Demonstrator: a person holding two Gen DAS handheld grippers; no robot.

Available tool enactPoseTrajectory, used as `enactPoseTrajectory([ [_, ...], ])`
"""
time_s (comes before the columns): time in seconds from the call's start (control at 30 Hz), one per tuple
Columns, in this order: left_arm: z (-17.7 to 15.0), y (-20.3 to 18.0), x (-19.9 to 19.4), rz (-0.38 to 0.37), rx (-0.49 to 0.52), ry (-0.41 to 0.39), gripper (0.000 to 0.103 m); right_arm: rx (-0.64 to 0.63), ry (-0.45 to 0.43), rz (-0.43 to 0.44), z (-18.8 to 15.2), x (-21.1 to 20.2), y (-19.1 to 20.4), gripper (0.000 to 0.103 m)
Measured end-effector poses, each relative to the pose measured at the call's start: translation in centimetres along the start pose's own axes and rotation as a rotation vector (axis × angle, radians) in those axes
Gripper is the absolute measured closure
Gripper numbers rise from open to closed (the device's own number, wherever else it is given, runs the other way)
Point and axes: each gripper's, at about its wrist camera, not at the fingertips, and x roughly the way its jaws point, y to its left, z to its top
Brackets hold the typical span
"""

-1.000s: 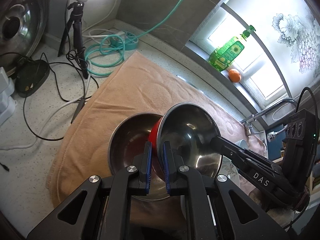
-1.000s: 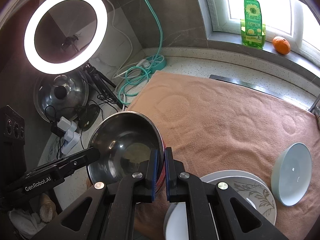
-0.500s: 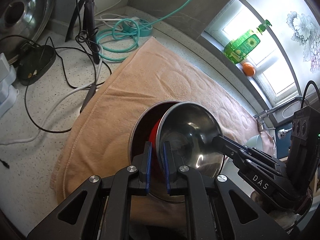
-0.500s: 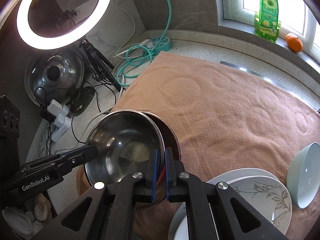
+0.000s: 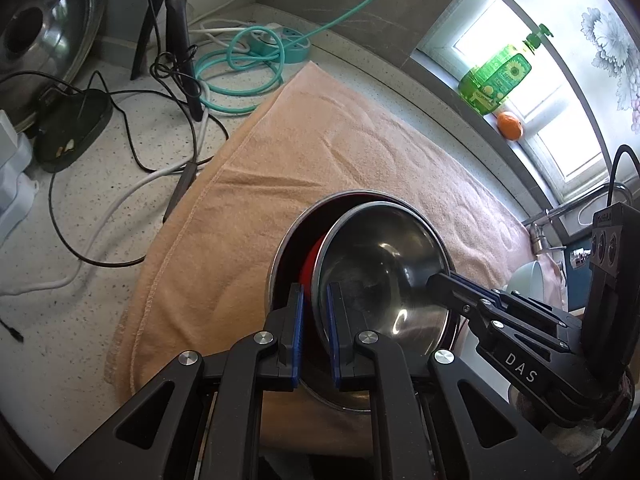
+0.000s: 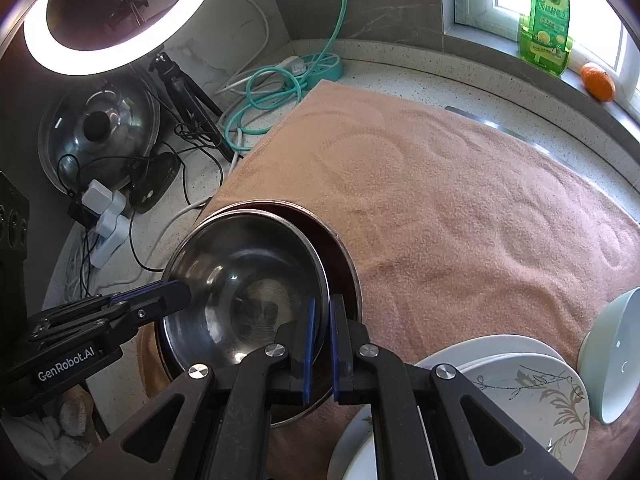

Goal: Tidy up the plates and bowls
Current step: 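Lower the red-sided bowl into the large steel bowl with both tools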

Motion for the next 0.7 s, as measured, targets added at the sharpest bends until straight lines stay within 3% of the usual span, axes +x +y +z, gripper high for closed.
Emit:
enactPoseTrajectory([
  [0.7, 0.32, -0.02, 0.25, 0.021, 0.016, 0.003, 0.094, -0.004, 0.017, 0.007, 0.20, 0.21, -0.08, 0.094],
])
